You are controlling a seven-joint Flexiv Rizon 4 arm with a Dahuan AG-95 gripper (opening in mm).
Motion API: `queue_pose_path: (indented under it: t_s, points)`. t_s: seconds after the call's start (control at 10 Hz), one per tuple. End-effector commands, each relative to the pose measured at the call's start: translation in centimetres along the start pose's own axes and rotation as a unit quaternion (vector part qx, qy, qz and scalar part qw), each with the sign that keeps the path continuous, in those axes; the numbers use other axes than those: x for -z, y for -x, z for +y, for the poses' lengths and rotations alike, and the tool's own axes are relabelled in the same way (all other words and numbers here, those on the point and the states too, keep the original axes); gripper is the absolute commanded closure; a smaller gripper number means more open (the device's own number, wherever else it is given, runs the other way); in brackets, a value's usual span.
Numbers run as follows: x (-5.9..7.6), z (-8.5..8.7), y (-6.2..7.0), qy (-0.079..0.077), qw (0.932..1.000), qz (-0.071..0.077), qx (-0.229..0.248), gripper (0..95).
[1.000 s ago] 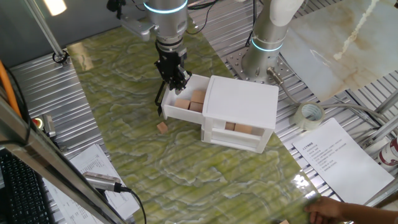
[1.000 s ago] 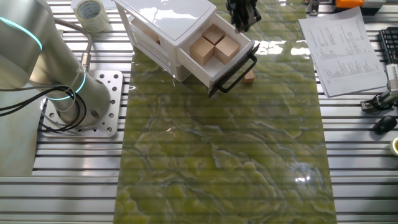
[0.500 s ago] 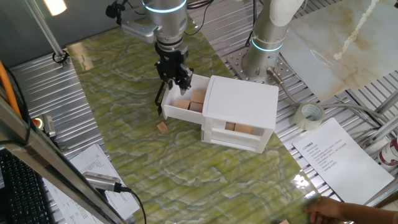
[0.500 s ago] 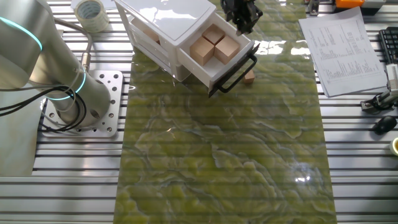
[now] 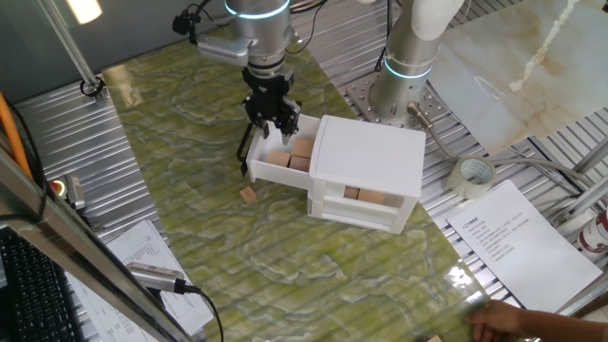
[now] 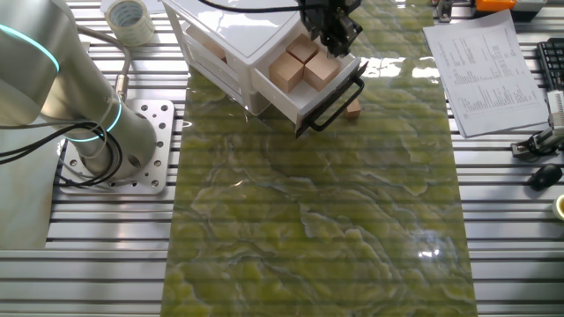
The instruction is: Take something out of a drawer
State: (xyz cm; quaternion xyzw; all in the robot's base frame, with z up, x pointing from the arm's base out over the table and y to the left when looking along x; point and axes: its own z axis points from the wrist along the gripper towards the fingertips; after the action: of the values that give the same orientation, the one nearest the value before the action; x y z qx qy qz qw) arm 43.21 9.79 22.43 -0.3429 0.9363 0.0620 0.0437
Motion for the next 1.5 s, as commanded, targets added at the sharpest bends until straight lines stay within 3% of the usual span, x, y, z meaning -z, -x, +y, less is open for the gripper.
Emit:
queue_pose_path:
  t_s: [0.1,0.4,0.7,0.8,0.9,1.1,1.5]
  points:
    - [0.0,0.0,0.0,0.003,0.9999,0.0,-0.015,57.0]
    - [-0.3,0.4,-0.5,0.002,0.9999,0.0,-0.012,57.0]
    - [-2.5,1.2,-1.8,-0.004,1.0,-0.007,-0.001,57.0]
    - [-3.0,1.3,-1.8,-0.007,0.9999,-0.01,0.0,57.0]
    - [-3.4,1.3,-1.4,-0.013,0.9998,-0.017,-0.001,38.0]
    - [-3.9,0.9,-0.9,-0.021,0.9996,-0.021,0.005,38.0]
    - [-4.4,0.6,-0.9,-0.021,0.9991,-0.029,0.024,38.0]
